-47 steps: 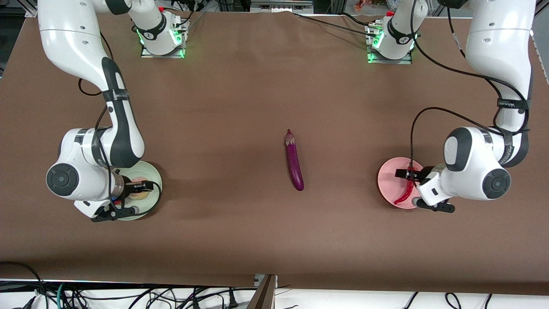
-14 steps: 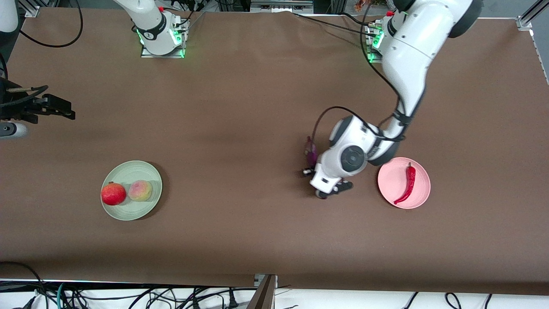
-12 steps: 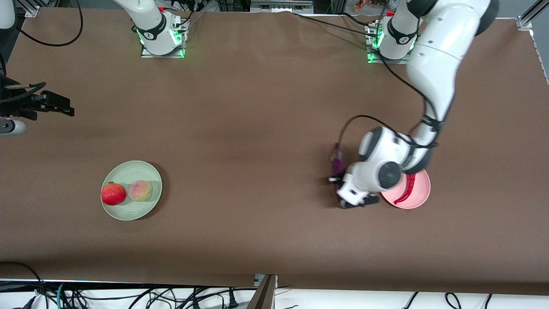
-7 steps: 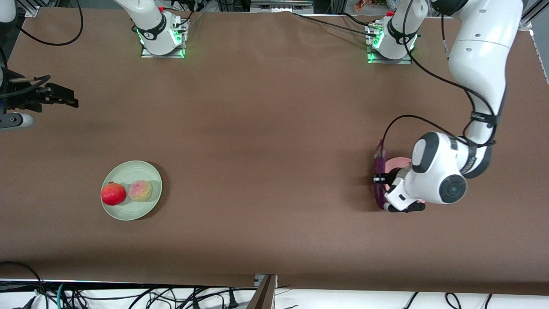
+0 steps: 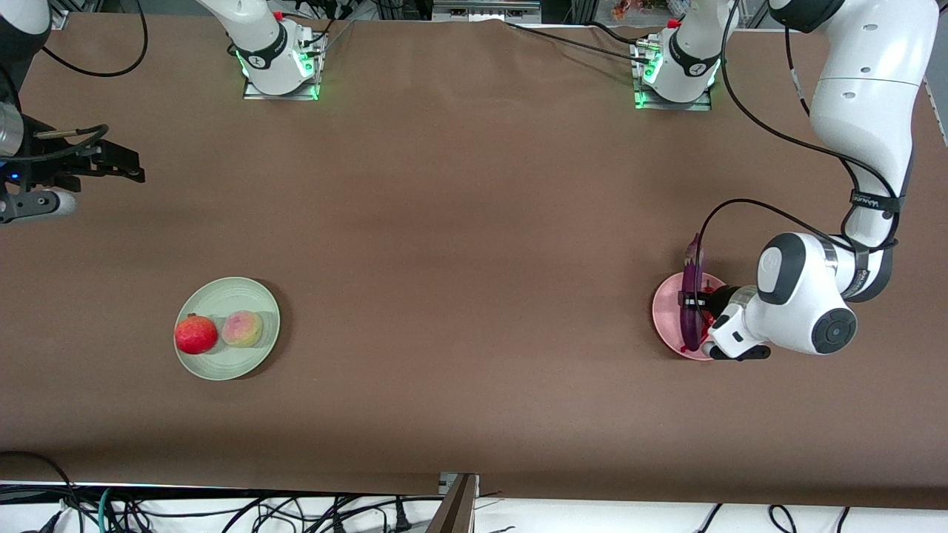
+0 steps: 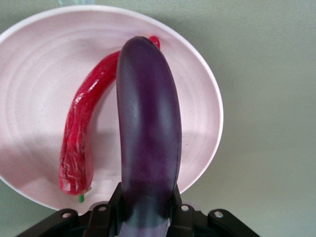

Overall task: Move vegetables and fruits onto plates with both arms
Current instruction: 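Carry the purple eggplant with the left gripper and lower it onto the pink plate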

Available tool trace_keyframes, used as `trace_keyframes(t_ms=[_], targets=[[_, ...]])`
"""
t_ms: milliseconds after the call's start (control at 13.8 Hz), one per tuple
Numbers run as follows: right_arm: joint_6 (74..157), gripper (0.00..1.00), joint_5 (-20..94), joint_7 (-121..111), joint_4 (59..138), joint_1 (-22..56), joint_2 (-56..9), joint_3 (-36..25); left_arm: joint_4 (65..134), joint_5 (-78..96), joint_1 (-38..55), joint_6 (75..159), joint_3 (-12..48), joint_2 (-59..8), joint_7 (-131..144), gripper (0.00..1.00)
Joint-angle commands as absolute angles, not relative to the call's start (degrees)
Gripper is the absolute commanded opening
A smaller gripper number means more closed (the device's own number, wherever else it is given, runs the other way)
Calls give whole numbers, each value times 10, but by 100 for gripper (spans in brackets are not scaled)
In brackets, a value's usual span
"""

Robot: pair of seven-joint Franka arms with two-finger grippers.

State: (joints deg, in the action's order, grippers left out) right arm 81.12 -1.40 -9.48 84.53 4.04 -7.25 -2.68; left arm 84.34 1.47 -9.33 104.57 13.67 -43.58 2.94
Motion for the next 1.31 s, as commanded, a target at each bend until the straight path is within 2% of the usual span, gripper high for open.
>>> trace_keyframes(t_ms=[0, 73, 218, 290, 363, 436, 508, 944, 1089, 1234], targets=[[824, 100, -30, -98, 864, 31, -54, -9, 848, 3, -98, 1054, 144, -436, 18, 21], [824, 100, -30, -98, 861, 32, -56, -9, 848, 3, -98, 1054, 144, -436, 18, 21], [829, 100, -30, -96, 860, 31, -57, -10, 848, 4, -98, 1052, 145, -436, 18, 33], [830, 100, -29, -97, 861, 30, -58, -11, 848, 4, -98, 1052, 145, -436, 18, 46], [830, 100, -28, -98, 861, 30, -58, -12, 848, 9, -98, 1052, 145, -436, 18, 71], [829, 100, -29, -97, 861, 31, -58, -12, 848, 11, -98, 1052, 145, -436, 18, 83], [829, 100, -29, -97, 861, 31, -58, -12, 847, 11, -100, 1053, 145, -436, 18, 90], [831, 100, -28, -98, 861, 30, -62, -14, 844, 11, -100, 1049, 145, -433, 18, 91], [832, 100, -28, -95, 860, 30, -62, -13, 841, 11, -102, 1048, 149, -425, 18, 100], [834, 100, -27, -92, 860, 30, -62, -13, 840, 11, -102, 1048, 149, -401, 15, 100]])
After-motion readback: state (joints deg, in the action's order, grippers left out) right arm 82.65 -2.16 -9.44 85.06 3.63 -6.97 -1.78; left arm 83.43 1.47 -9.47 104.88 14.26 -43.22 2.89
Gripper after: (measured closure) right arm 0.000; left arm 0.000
